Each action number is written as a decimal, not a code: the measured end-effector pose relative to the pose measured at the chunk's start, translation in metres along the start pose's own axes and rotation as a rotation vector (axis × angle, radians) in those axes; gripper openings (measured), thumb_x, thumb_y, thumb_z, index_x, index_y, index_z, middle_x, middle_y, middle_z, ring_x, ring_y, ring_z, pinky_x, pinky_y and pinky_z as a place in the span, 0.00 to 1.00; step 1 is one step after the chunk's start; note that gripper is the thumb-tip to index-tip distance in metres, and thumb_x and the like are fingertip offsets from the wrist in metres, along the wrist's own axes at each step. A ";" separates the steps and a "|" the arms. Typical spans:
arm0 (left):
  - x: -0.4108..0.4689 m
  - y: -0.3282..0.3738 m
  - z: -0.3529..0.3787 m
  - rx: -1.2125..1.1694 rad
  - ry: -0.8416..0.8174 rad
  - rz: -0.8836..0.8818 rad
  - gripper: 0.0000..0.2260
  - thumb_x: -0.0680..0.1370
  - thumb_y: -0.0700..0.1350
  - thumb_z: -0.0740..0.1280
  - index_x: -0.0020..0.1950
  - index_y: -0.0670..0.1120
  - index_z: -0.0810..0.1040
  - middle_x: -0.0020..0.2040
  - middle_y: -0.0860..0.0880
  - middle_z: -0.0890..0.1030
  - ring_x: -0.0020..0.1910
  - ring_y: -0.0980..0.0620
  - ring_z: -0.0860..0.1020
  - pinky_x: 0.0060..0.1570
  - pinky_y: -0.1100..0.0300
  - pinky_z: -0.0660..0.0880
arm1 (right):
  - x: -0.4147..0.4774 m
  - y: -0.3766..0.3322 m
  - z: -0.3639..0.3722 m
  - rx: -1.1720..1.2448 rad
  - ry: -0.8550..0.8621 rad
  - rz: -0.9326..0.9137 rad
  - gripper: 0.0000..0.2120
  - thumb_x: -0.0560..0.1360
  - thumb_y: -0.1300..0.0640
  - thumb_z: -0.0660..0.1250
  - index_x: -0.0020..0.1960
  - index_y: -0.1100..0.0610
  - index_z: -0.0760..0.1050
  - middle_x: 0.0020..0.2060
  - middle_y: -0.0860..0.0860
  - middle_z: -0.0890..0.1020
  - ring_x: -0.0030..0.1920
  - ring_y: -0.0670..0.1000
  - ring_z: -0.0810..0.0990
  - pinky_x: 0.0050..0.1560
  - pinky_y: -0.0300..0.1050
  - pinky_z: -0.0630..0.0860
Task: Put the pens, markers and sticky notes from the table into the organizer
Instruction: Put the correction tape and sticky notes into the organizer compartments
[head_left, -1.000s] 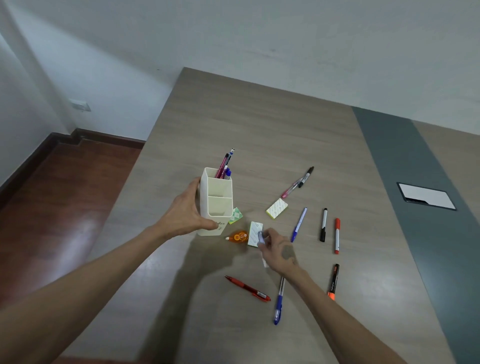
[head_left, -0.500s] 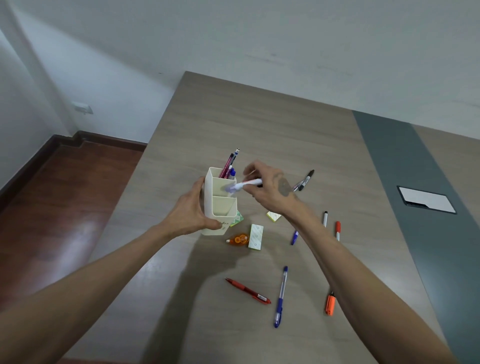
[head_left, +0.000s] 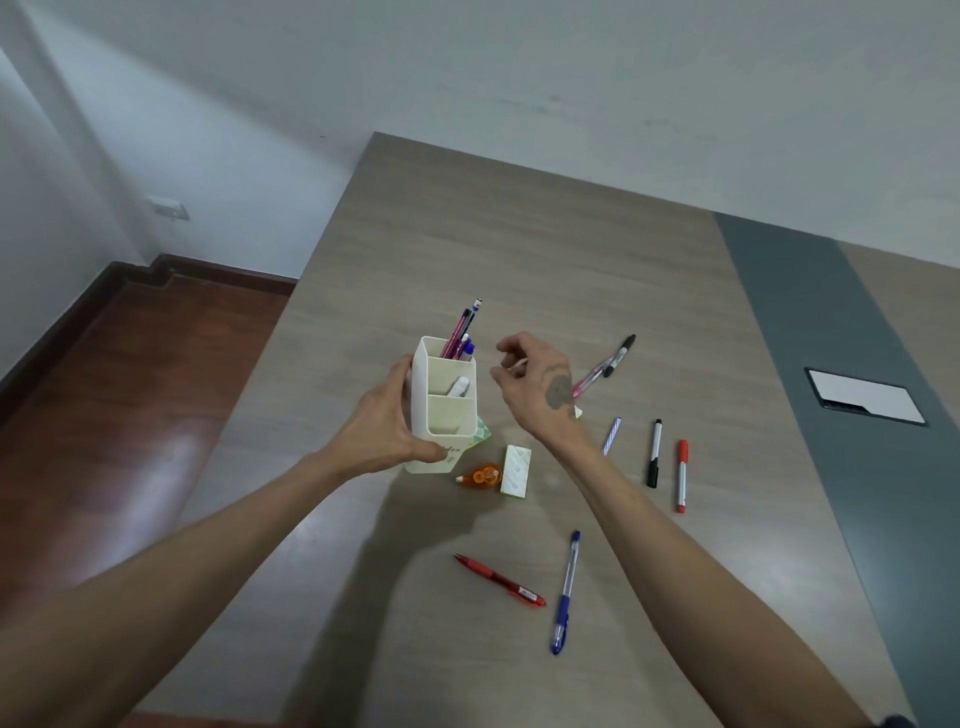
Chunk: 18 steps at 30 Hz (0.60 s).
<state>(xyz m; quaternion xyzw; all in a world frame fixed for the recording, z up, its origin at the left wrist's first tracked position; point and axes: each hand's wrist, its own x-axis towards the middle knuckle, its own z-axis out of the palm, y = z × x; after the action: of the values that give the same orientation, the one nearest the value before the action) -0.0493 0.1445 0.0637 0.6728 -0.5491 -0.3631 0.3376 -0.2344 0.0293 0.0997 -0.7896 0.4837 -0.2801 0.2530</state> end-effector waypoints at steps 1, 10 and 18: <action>0.000 -0.001 -0.001 0.001 0.000 -0.001 0.52 0.63 0.47 0.85 0.80 0.54 0.58 0.67 0.56 0.77 0.62 0.53 0.78 0.60 0.54 0.80 | -0.005 0.011 0.004 -0.049 -0.040 0.006 0.10 0.73 0.63 0.72 0.54 0.57 0.80 0.42 0.48 0.79 0.38 0.46 0.77 0.40 0.34 0.75; -0.001 -0.017 -0.009 0.018 0.008 -0.039 0.53 0.64 0.47 0.85 0.81 0.54 0.57 0.67 0.57 0.75 0.62 0.53 0.77 0.60 0.55 0.78 | -0.082 0.093 0.064 -0.646 -0.493 -0.170 0.13 0.73 0.53 0.69 0.56 0.54 0.77 0.52 0.50 0.72 0.51 0.52 0.71 0.53 0.46 0.71; -0.005 -0.024 -0.011 0.014 0.016 -0.048 0.52 0.64 0.46 0.85 0.80 0.54 0.57 0.67 0.57 0.75 0.62 0.53 0.77 0.60 0.55 0.78 | -0.080 0.098 0.074 -0.663 -0.429 -0.288 0.20 0.72 0.52 0.70 0.62 0.53 0.72 0.57 0.52 0.76 0.57 0.54 0.75 0.61 0.51 0.70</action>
<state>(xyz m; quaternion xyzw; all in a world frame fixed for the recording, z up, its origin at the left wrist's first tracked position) -0.0289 0.1542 0.0496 0.6908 -0.5327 -0.3620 0.3286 -0.2748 0.0714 -0.0350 -0.9284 0.3685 0.0290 0.0384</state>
